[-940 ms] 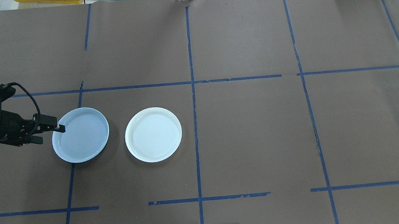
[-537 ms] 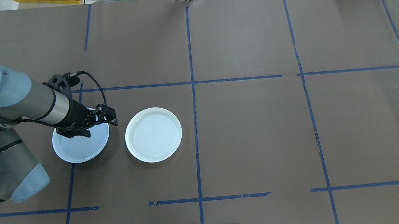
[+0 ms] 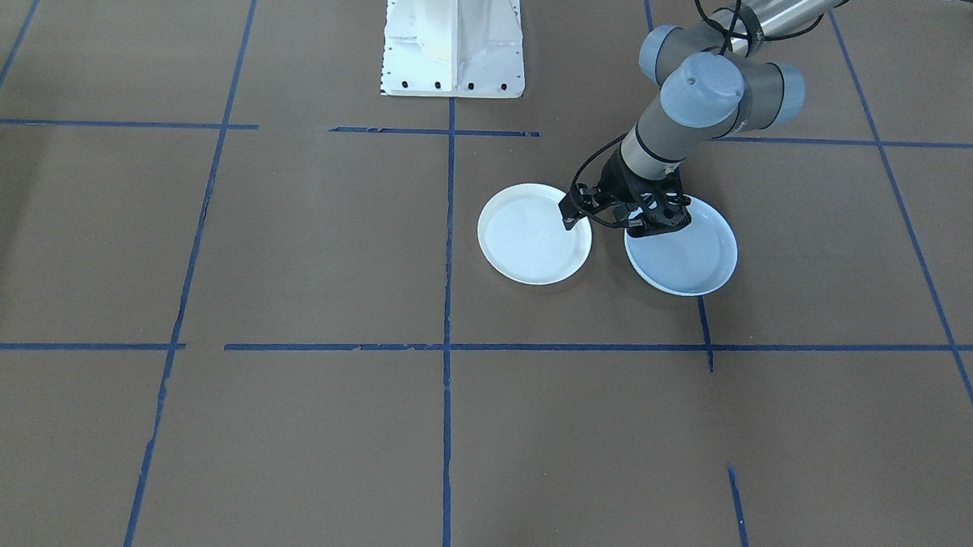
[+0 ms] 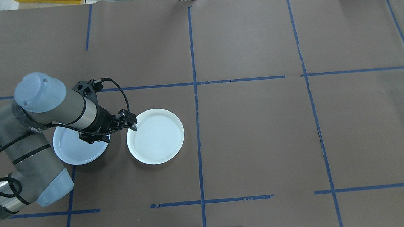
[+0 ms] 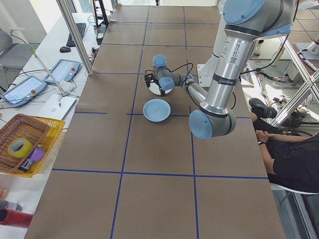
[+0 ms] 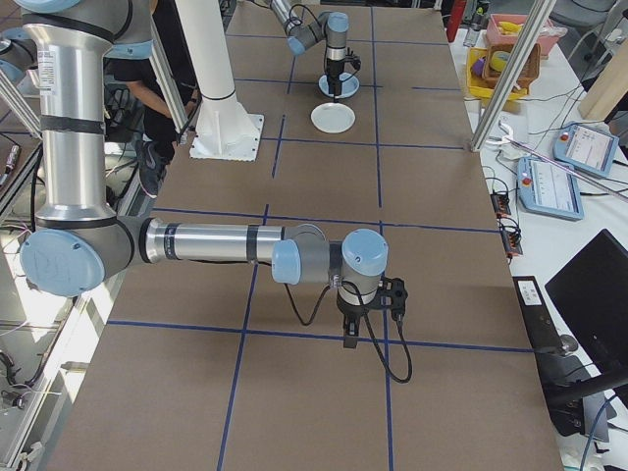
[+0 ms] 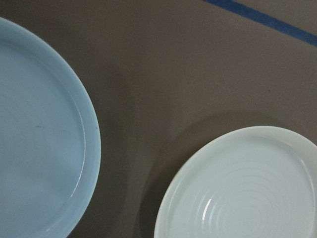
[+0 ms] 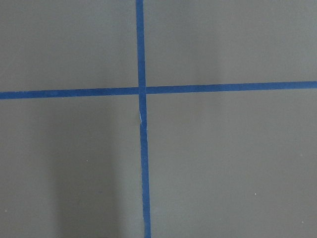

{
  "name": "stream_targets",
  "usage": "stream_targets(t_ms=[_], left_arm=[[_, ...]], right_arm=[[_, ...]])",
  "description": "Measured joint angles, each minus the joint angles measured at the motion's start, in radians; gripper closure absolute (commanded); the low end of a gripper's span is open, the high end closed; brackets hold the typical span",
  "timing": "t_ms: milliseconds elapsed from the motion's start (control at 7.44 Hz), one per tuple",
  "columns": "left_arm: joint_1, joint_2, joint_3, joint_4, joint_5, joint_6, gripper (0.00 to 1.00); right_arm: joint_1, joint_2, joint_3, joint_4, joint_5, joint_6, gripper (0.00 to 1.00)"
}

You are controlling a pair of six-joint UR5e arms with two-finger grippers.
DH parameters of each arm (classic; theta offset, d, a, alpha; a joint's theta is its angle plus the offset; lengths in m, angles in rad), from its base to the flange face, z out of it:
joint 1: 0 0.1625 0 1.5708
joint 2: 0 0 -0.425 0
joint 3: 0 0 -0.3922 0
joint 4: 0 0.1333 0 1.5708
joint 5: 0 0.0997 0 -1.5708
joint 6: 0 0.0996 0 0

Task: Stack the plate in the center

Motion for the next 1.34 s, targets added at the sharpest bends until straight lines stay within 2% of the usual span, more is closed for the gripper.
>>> stream_targets(t_ms=[134,269,537,672,940,1209,1343], left_arm=[[0.009,-0.007,0.019,-0.002,0.013,0.000,0.02],[0.016,-0.009,0.028,-0.003,0.018,0.000,0.15],[0.023,-0.011,0.033,-0.003,0.021,0.004,0.54],[0.026,-0.012,0.033,-0.003,0.021,0.005,0.63],[0.033,-0.012,0.034,-0.003,0.021,0.008,0.67],[0.037,-0.012,0.034,-0.003,0.022,0.009,0.95],[0.037,-0.012,0.032,-0.003,0.022,0.010,1.00]], right_arm=[[0.000,0.000,0.000,0.000,0.000,0.000,0.00],[0.000,0.000,0.000,0.000,-0.001,0.000,0.00],[0.000,0.000,0.000,0.000,0.000,0.000,0.00],[0.000,0.000,0.000,0.000,0.000,0.000,0.00],[0.000,0.000,0.000,0.000,0.000,0.000,0.00],[0.000,0.000,0.000,0.000,0.000,0.000,0.00],[0.000,0.000,0.000,0.000,0.000,0.000,0.00]])
